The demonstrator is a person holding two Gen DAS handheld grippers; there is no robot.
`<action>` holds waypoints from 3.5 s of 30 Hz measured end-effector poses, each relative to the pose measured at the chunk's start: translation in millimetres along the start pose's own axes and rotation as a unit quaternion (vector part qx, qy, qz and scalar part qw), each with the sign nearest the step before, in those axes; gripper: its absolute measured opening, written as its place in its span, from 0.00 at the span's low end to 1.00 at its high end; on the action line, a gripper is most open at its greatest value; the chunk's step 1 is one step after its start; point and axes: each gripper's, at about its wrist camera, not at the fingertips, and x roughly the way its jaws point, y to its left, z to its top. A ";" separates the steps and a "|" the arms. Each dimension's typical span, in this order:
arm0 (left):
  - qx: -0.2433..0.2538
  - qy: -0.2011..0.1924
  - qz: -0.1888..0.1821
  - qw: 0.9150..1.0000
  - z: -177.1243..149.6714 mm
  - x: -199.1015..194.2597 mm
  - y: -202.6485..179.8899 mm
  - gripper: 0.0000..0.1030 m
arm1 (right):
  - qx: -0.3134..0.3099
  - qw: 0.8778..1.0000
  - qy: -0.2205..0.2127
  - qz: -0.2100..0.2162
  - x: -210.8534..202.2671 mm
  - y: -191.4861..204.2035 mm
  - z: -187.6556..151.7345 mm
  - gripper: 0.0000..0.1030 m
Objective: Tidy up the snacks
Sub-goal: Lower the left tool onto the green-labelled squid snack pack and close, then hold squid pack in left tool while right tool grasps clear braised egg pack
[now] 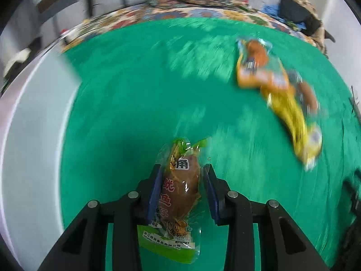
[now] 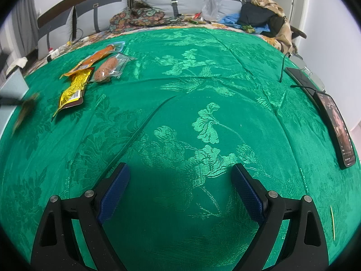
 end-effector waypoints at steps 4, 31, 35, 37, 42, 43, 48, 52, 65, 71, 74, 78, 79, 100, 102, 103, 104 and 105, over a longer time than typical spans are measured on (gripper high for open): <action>-0.039 -0.033 0.028 0.998 -63.0 -24.1 8.5 0.36 | 0.000 1.000 0.000 0.000 0.1 0.2 0.2 0.91; -0.092 -0.097 0.039 0.990 -96.2 -12.5 33.3 1.00 | 0.000 1.000 0.000 0.000 0.4 -0.3 0.2 0.91; -0.091 -0.097 0.039 0.990 -96.2 -12.5 33.3 1.00 | 0.001 1.000 0.000 0.000 0.5 -0.4 0.2 0.91; -0.092 -0.098 0.039 0.990 -96.2 -12.4 33.4 1.00 | 0.000 1.000 0.000 0.000 0.4 0.1 0.4 0.91; -0.092 -0.098 0.039 0.990 -96.1 -12.1 33.4 1.00 | 0.001 1.000 0.000 0.000 0.4 0.0 0.4 0.91; -0.092 -0.098 0.039 0.990 -96.1 -12.1 33.3 1.00 | 0.002 1.000 0.000 0.000 0.4 -0.5 0.3 0.91; -0.091 -0.098 0.040 0.990 -96.1 -11.9 33.3 1.00 | 0.009 0.999 0.036 0.033 9.8 5.8 32.9 0.89; -0.092 -0.098 0.039 0.990 -96.0 -11.8 33.3 1.00 | 0.040 0.995 0.015 0.089 21.8 29.9 95.3 0.89; -0.092 -0.098 0.040 0.990 -95.8 -11.9 33.0 1.00 | -0.024 0.990 0.116 0.081 103.6 103.3 160.6 0.60; -0.092 -0.098 0.040 0.990 -95.8 -11.7 33.5 1.00 | -0.032 0.985 0.136 0.097 98.7 82.4 153.9 0.46; -0.092 -0.098 0.040 0.990 -95.7 -11.8 32.9 1.00 | -0.032 0.983 0.142 0.109 89.0 63.8 141.5 0.46; -0.092 -0.098 0.040 0.990 -95.8 -11.7 33.2 1.00 | -0.044 0.981 0.144 0.119 68.1 41.9 116.1 0.47; -0.092 -0.098 0.040 0.990 -95.7 -11.6 32.9 1.00 | -0.051 0.981 0.143 0.119 61.7 37.1 108.6 0.47; -0.092 -0.098 0.040 0.990 -95.6 -11.7 32.9 1.00 | -0.115 0.989 -0.004 0.090 -5.1 35.7 -4.7 0.84; -0.092 -0.098 0.040 0.990 -95.5 -11.9 32.8 1.00 | -0.116 0.989 -0.004 0.088 -5.1 36.0 -4.2 0.84; -0.092 -0.098 0.040 0.990 -95.6 -11.7 33.0 1.00 | -0.116 0.990 -0.004 0.086 -5.0 36.2 -3.9 0.85; -0.092 -0.098 0.040 0.990 -95.4 -11.9 32.6 1.00 | -0.114 0.990 -0.004 0.085 -4.9 35.9 -4.1 0.85; -0.092 -0.098 0.040 0.990 -95.5 -11.8 32.8 1.00 | -0.114 0.990 -0.003 0.085 -4.7 35.8 -4.0 0.85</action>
